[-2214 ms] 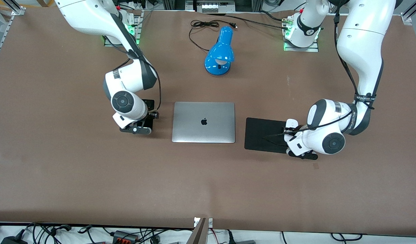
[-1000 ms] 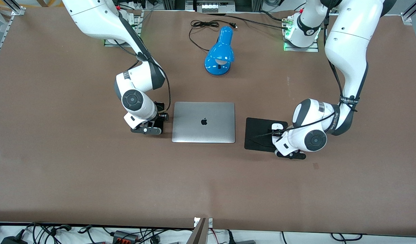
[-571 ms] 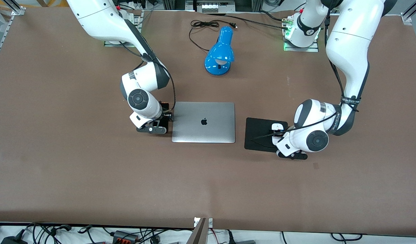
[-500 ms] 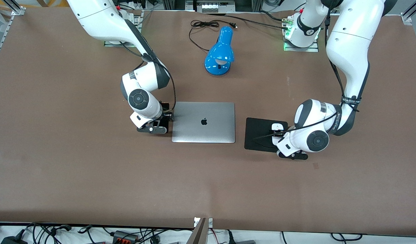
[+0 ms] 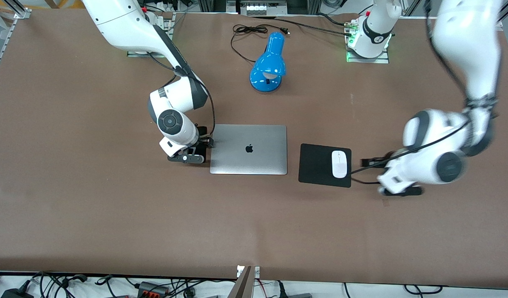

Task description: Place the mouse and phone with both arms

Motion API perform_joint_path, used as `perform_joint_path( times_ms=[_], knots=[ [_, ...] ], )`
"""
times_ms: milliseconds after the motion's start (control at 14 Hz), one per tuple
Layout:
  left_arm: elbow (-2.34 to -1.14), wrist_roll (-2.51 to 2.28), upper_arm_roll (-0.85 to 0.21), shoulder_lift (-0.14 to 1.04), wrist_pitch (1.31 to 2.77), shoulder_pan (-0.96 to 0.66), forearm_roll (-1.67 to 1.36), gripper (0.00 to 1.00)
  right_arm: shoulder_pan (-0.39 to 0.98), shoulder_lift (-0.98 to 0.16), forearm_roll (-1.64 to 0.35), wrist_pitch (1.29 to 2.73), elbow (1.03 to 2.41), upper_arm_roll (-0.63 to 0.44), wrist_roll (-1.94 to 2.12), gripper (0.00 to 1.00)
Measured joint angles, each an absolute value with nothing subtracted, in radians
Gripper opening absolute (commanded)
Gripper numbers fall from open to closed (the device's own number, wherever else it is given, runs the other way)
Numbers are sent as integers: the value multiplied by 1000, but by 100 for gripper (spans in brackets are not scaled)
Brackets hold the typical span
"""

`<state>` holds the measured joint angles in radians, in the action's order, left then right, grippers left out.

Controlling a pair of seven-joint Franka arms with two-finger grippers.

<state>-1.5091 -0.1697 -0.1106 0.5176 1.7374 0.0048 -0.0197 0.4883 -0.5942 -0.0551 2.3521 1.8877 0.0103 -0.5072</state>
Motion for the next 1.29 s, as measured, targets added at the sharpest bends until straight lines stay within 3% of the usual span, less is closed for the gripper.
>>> perform_joint_path(
  times_ms=[214,571,929,1286],
  knots=[
    [-1497,-170,-118,369,1625,32,-20,100,488,-588,-55,2298,1864,10,-507,100],
    [-1469,-173,-118,181,1507,68,-16,100,475,-549,-55,1920,1637,-6,-507,100],
    [-1510,-174,-130,145,1472,66,-1,100,405,-524,-51,1852,1525,-17,-491,100],
    [-1625,-172,-130,85,1497,98,1,100,271,-419,-17,1763,1442,-32,-418,100]
  ],
)
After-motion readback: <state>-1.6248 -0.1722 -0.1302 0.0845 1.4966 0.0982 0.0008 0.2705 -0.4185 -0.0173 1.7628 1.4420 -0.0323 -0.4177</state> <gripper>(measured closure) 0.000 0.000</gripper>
